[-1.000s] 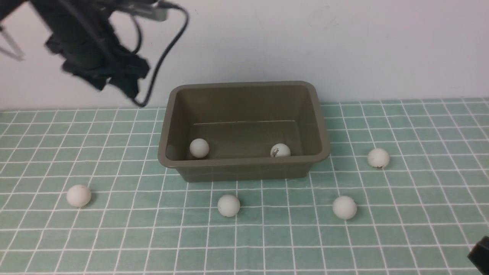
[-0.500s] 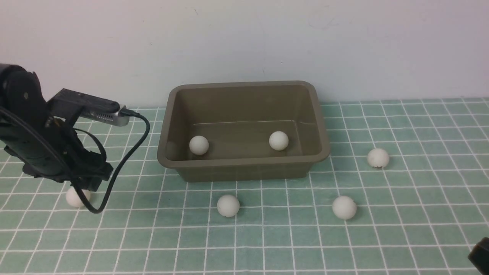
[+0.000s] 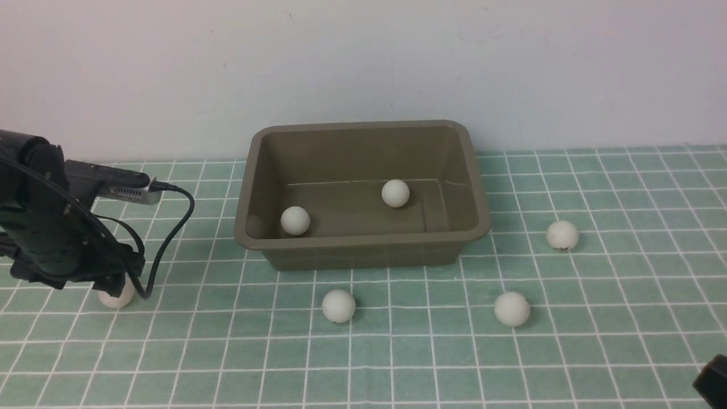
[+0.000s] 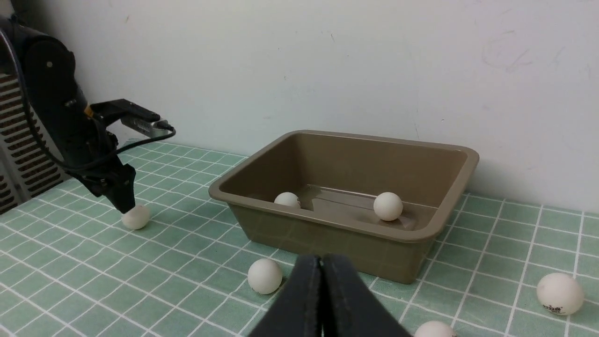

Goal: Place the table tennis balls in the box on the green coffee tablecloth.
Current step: 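Reach for and grasp a ping pong ball on the table beside the basket, then drop the ball into the bin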

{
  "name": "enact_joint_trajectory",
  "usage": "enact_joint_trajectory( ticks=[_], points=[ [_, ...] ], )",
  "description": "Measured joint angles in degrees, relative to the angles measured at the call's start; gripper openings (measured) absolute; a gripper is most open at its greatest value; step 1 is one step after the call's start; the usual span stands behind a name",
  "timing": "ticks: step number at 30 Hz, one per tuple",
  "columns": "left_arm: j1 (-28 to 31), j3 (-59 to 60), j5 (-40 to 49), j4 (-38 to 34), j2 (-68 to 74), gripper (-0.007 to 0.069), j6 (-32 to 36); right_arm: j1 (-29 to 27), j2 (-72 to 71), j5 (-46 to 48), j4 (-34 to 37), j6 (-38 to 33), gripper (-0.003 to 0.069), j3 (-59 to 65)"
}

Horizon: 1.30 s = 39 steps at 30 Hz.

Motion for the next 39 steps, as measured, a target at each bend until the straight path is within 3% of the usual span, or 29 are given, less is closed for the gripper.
enact_joint_trajectory(
  ticks=[5,10,16,19,22,30,36,39],
  points=[
    [0.0,-3.1,5.5,0.0,0.0,0.0353,-0.3,0.0,0.0,0.0,0.0,0.0,-0.0018,0.0],
    [0.0,-12.4,21.0,-1.5,-2.6,0.0353,-0.6,0.0,0.0,0.0,0.0,0.0,-0.0018,0.0],
    [-1.0,-25.9,34.7,-15.0,-5.9,0.0353,3.2,0.0,0.0,-0.4,0.1,-0.1,-0.0018,0.0],
    [-4.5,-29.1,33.1,-22.5,-6.2,0.0353,7.0,0.0,0.0,-0.5,0.1,-0.1,-0.0018,0.0],
    [-9.4,-29.5,26.4,-25.1,-5.9,0.0353,9.3,0.0,0.0,-0.5,0.1,-0.1,-0.0018,0.0],
    [-22.3,-29.6,9.5,-21.0,2.8,0.0353,9.9,0.0,0.0,-0.3,0.1,-0.1,-0.0018,0.0],
    [-24.6,-29.6,7.2,-18.7,8.6,0.0353,10.0,0.0,0.0,1.1,0.1,1.0,-0.0018,0.0],
    [-24.6,-29.6,6.8,-18.5,9.7,0.0397,10.1,0.0,0.0,1.8,0.1,1.2,-0.0018,0.0]
  ],
)
